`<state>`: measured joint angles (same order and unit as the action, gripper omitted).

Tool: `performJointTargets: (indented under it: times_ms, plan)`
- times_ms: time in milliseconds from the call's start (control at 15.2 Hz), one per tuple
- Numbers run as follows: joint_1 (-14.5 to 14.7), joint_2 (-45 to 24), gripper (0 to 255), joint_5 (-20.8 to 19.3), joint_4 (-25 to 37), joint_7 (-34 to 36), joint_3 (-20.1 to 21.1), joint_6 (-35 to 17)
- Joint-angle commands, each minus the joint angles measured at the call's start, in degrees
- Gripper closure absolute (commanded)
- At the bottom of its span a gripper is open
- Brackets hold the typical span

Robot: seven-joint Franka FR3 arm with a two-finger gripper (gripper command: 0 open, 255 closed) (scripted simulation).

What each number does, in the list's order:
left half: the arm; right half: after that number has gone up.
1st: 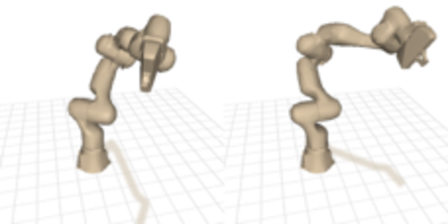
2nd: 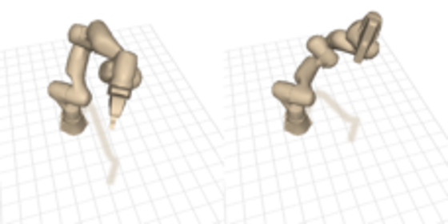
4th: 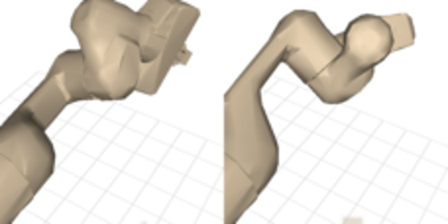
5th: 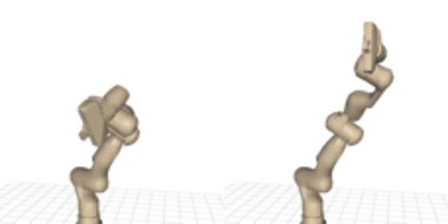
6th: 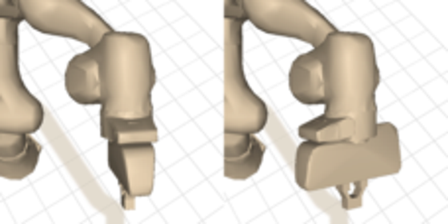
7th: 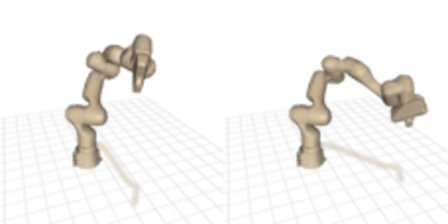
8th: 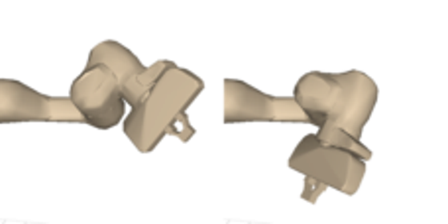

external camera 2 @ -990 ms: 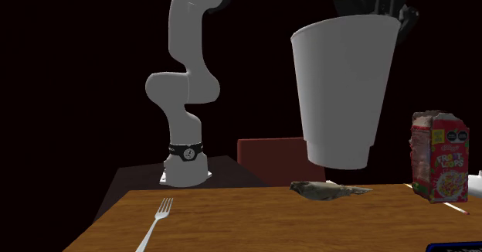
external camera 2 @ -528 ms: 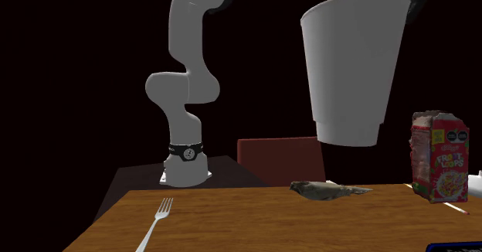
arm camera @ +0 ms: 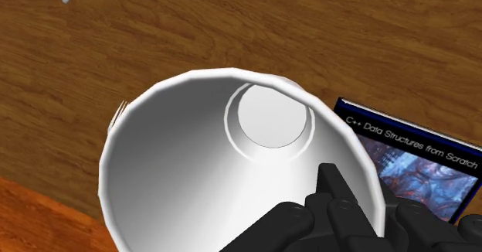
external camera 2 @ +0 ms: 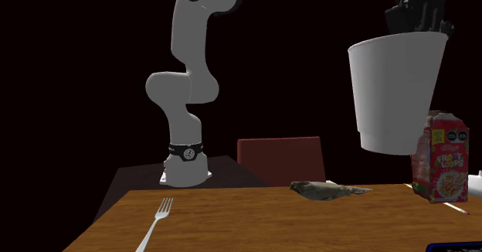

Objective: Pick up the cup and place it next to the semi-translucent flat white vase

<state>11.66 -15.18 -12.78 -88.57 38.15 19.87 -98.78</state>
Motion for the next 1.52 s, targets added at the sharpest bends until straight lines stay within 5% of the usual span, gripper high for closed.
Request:
performJointTargets:
  times_ms: [0,726,990,1122,1452]
  plan:
    - [1.6,-1.8,255,-0.6,1.5,2.4,0.6,0.1]
    - [14.7,-19.5,255,-6.0,22.8,13.9,2.3,6.2]
    - [21.3,-29.5,255,-8.1,37.9,16.1,1.6,11.5]
    - [26.4,-38.2,255,-9.4,52.8,15.8,0.4,17.2]
    - [24.2,-35.1,255,-8.9,42.9,17.3,0.9,11.0]
